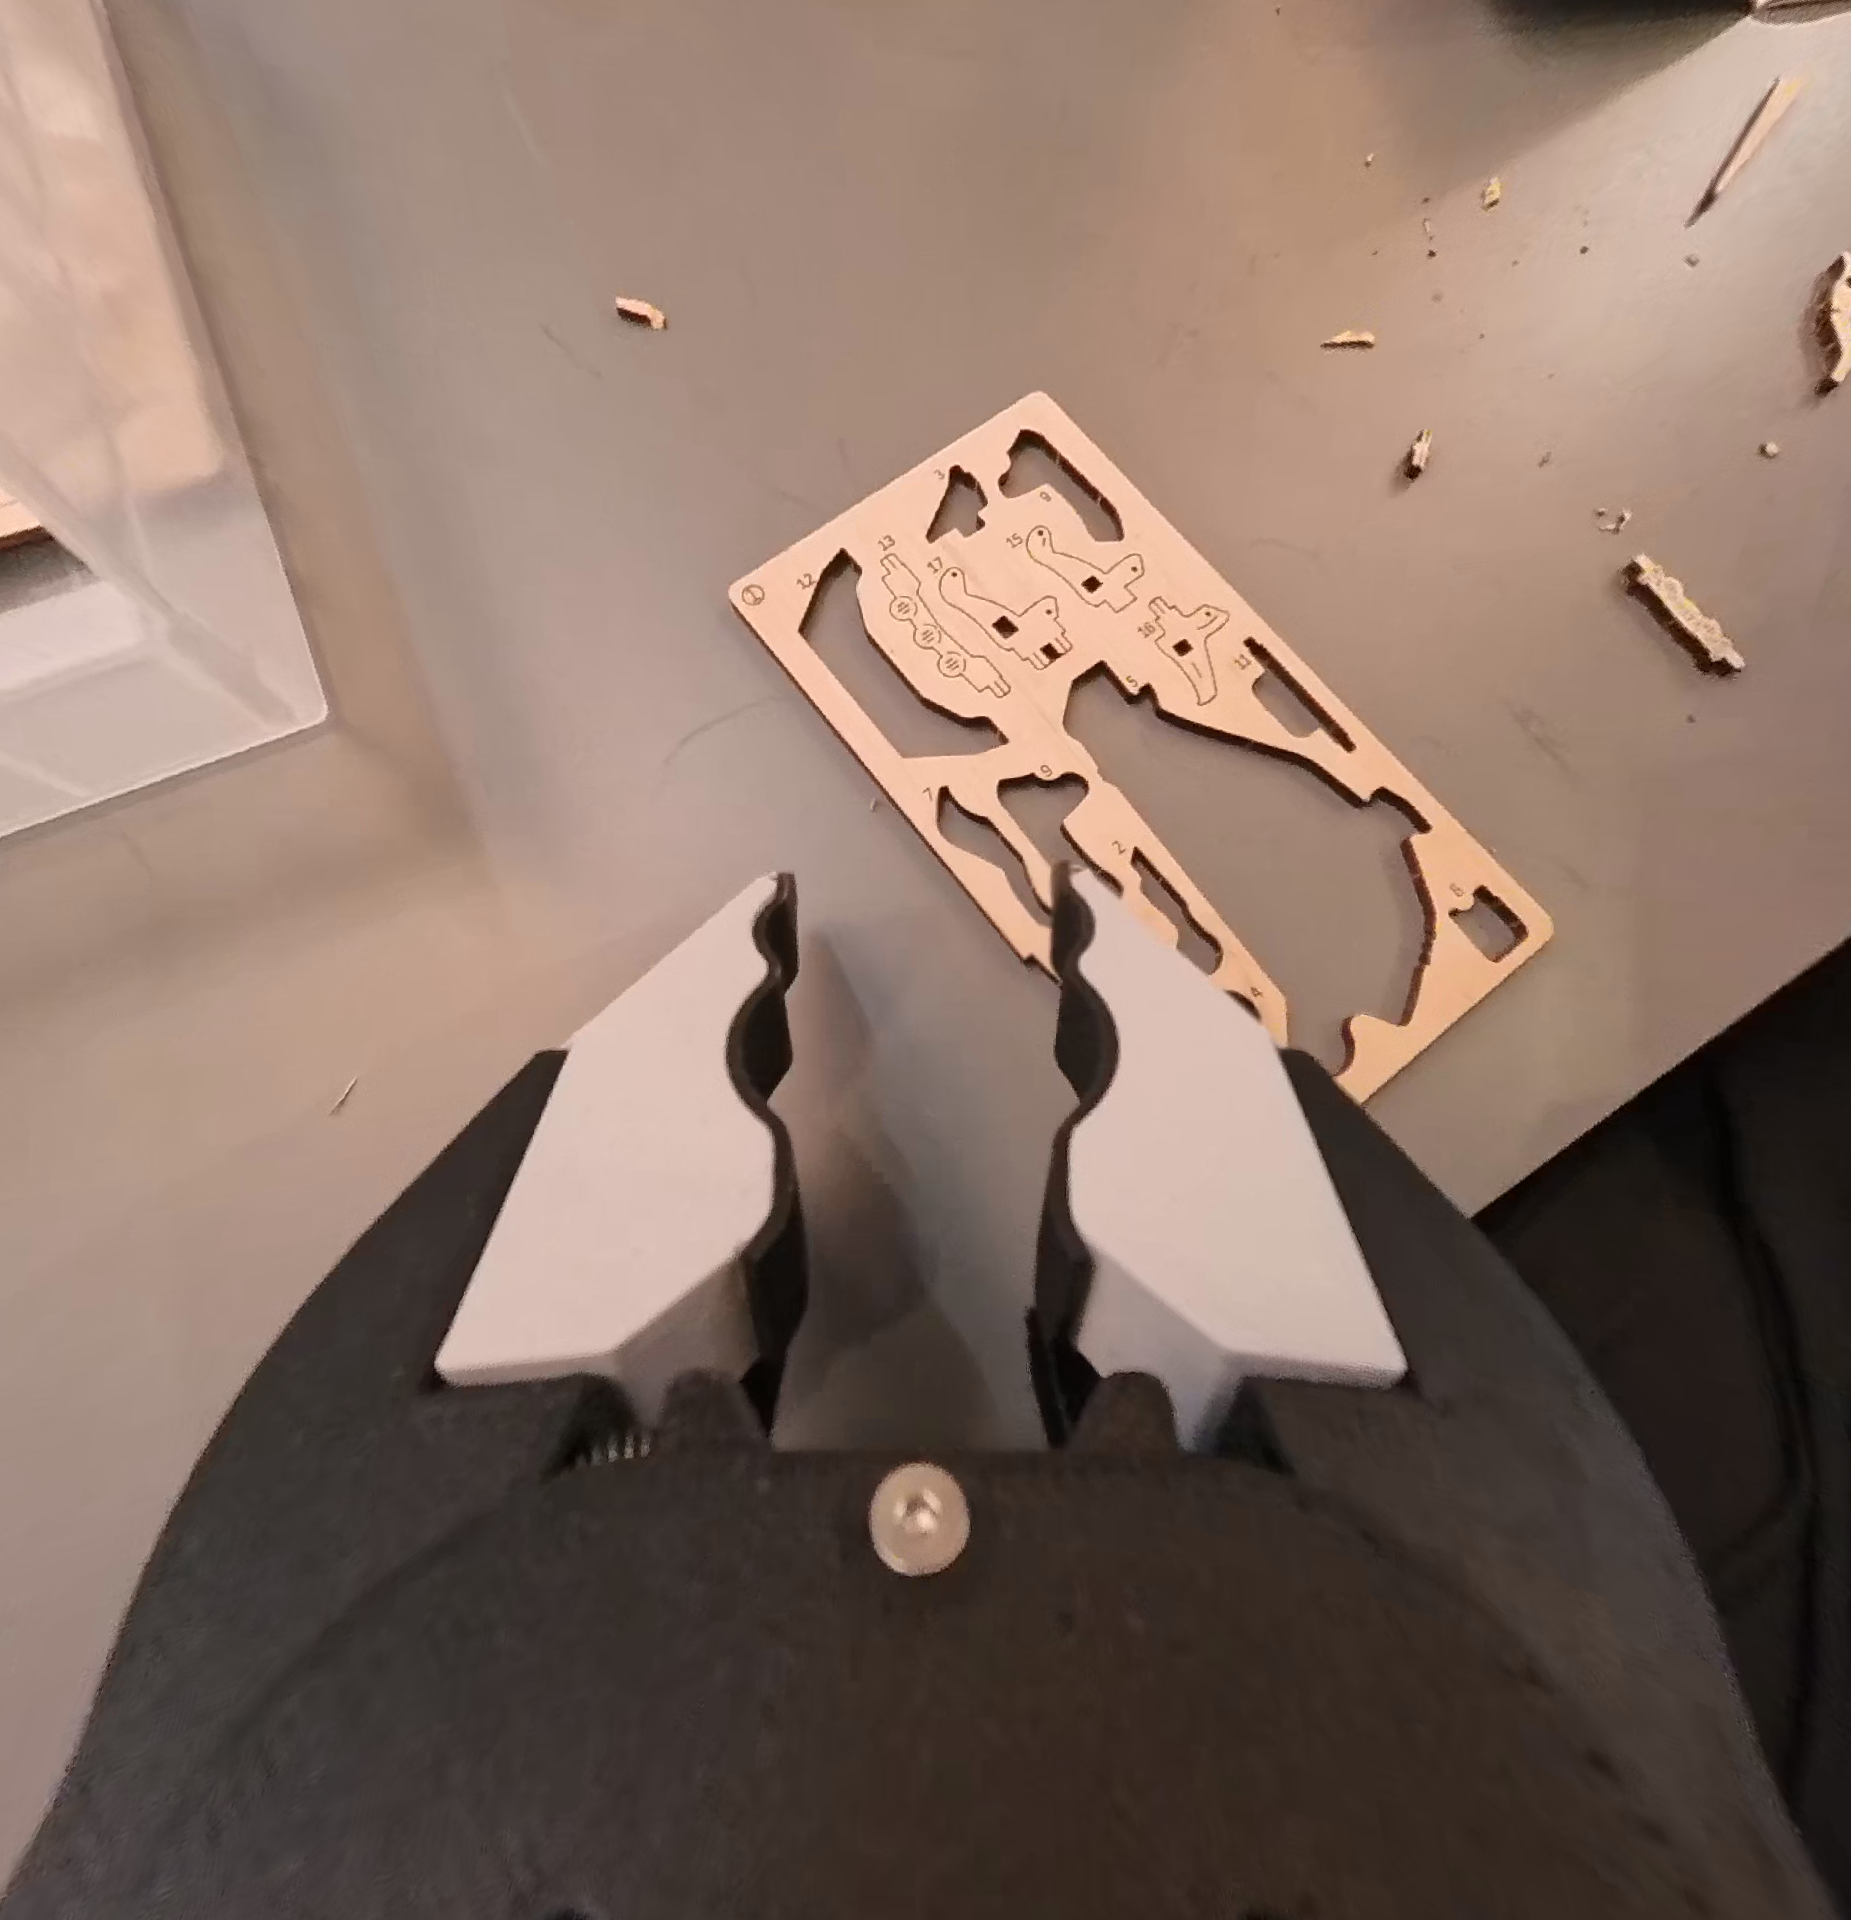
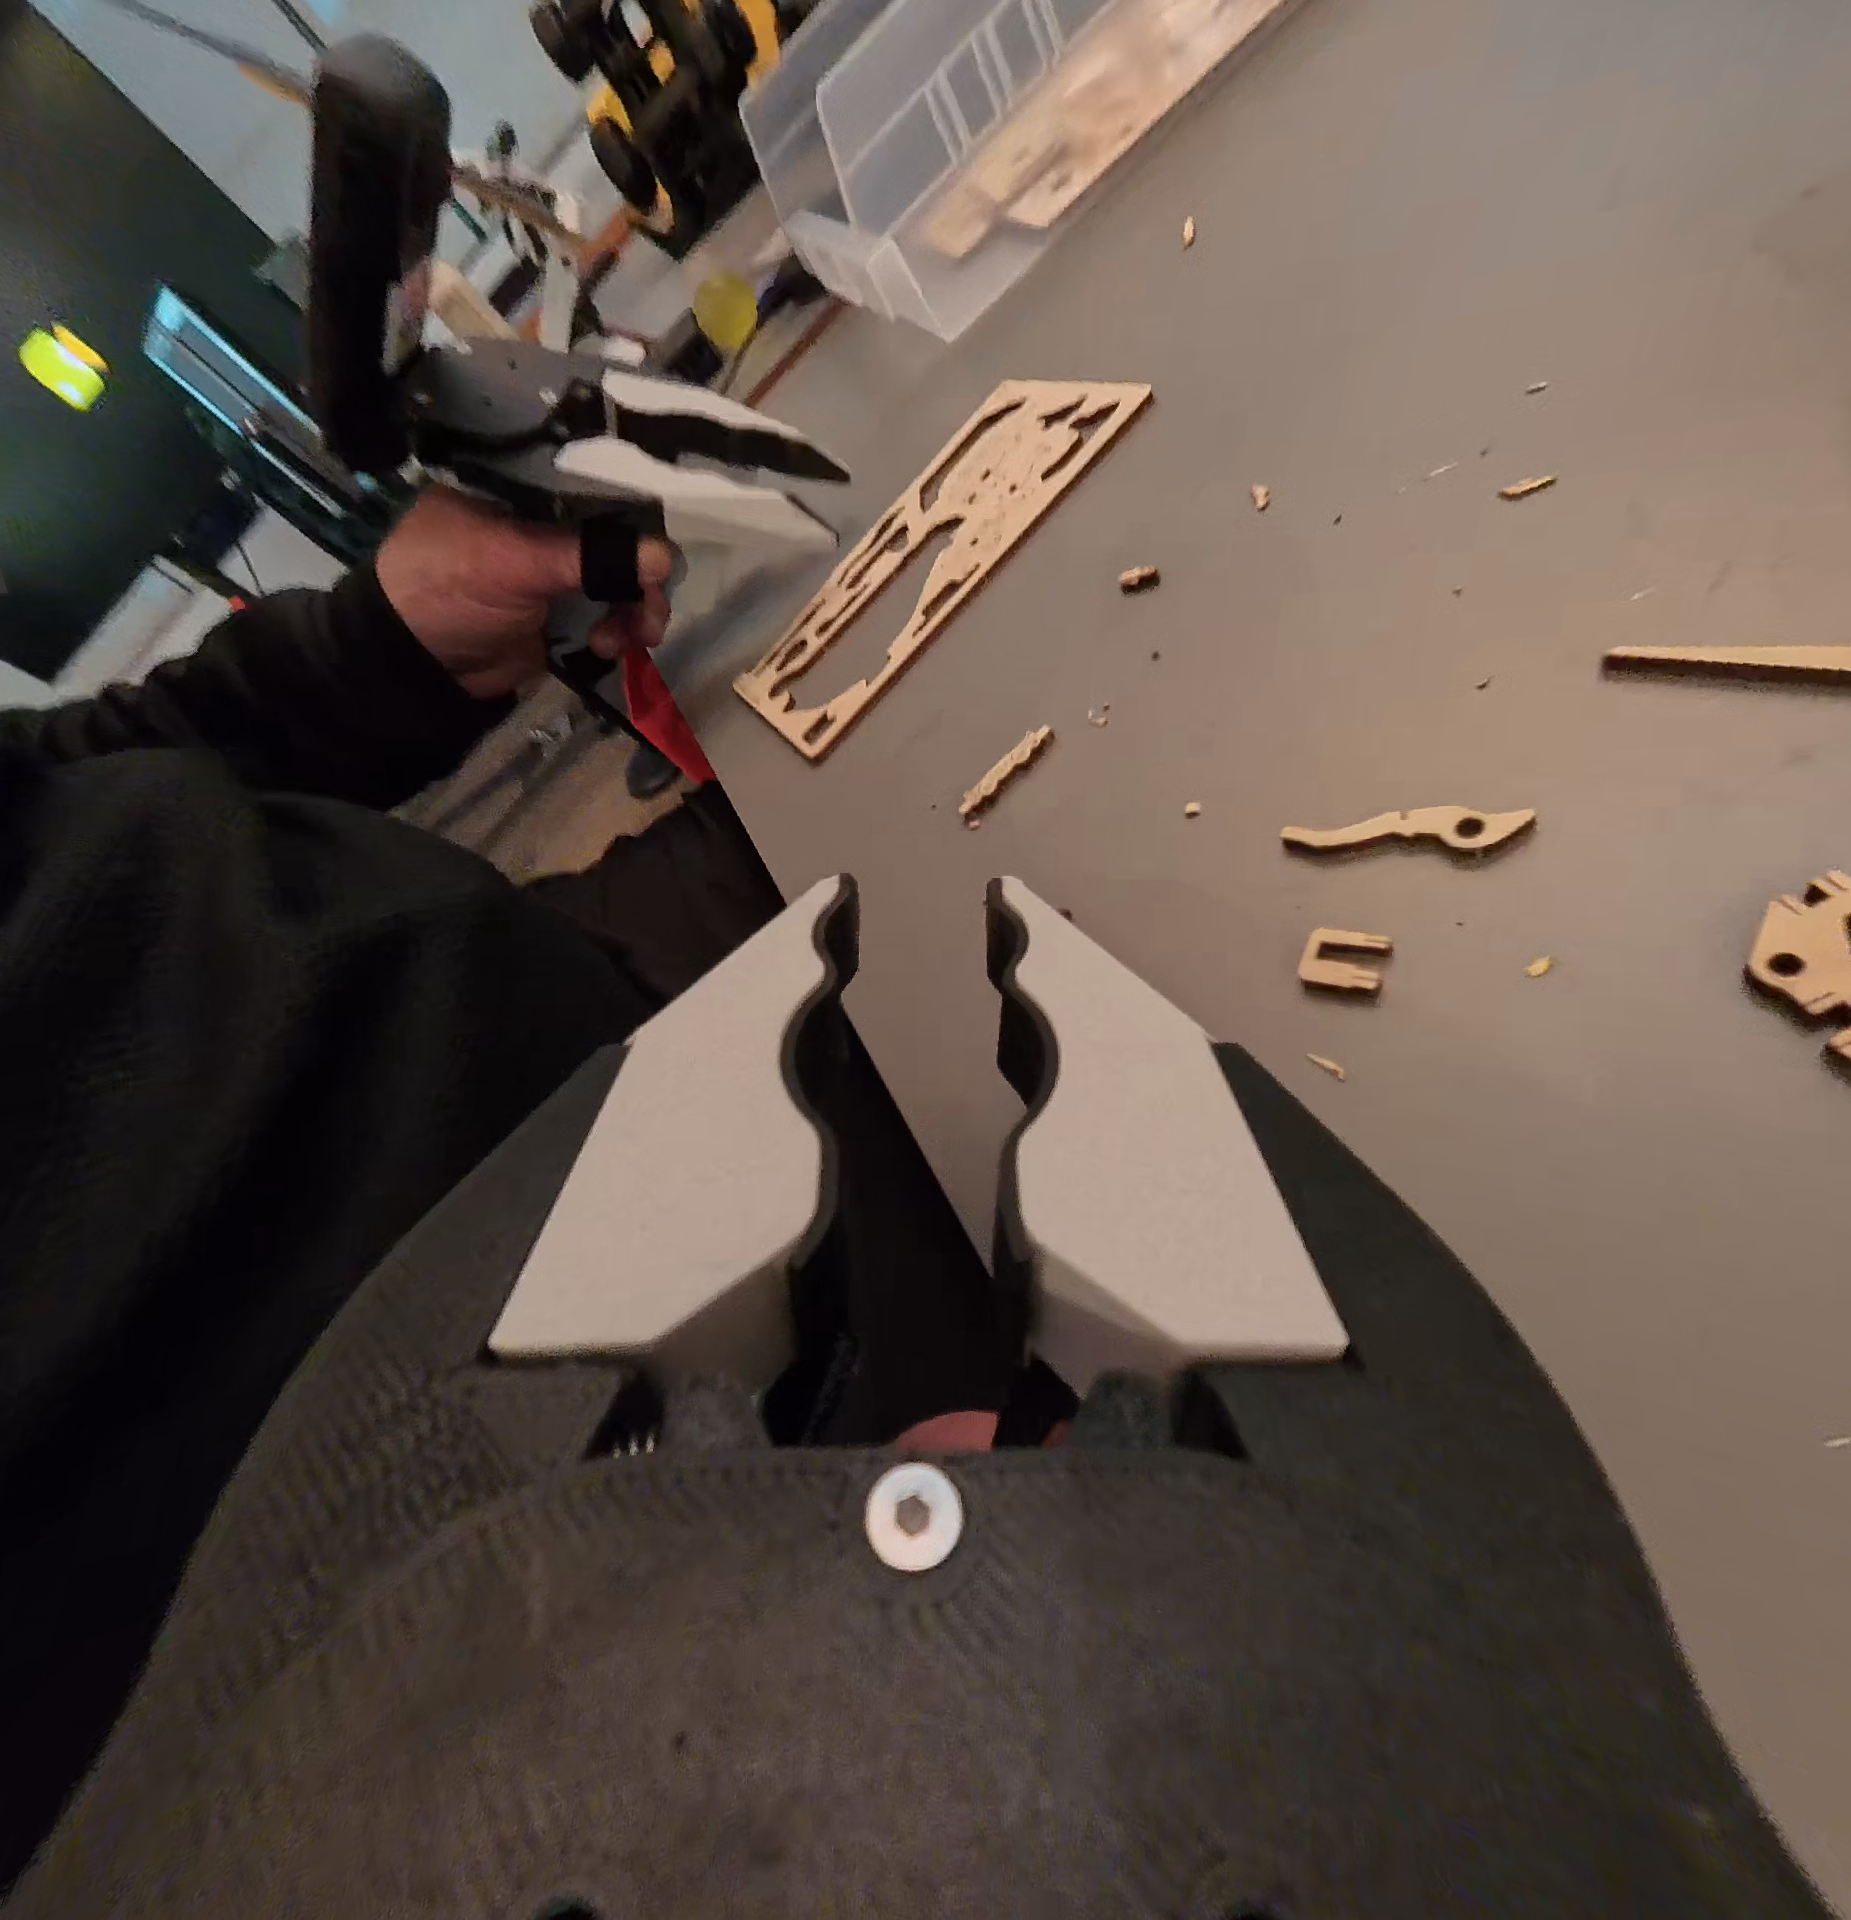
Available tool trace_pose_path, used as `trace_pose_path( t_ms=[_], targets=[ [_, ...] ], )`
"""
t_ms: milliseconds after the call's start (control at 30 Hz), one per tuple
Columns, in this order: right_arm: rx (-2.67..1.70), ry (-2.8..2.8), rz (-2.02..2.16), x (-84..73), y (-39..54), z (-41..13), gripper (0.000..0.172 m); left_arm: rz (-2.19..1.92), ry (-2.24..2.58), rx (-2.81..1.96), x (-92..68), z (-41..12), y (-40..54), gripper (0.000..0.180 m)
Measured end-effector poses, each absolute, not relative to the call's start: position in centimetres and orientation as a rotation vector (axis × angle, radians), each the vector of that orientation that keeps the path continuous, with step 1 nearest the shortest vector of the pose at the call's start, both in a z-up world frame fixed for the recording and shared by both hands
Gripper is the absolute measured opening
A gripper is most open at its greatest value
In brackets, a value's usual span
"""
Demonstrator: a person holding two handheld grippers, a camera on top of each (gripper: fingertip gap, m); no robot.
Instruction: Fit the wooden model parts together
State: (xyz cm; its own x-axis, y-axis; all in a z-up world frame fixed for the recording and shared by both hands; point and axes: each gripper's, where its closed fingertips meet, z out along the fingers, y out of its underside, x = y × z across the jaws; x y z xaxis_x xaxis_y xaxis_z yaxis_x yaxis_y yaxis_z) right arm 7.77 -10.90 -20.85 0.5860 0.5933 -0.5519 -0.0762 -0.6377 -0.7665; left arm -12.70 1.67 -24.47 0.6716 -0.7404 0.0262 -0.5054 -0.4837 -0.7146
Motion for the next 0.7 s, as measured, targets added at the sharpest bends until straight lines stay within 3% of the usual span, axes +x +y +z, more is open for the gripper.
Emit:
trace_pose_path(
  t_ms=[700],
  targets=[
    [-1.826, -0.185, 1.135, 10.1, -8.6, -19.2, 0.010, -0.657, 0.783, -2.189, -13.5, -24.3, 2.8, 0.052]
  ],
)
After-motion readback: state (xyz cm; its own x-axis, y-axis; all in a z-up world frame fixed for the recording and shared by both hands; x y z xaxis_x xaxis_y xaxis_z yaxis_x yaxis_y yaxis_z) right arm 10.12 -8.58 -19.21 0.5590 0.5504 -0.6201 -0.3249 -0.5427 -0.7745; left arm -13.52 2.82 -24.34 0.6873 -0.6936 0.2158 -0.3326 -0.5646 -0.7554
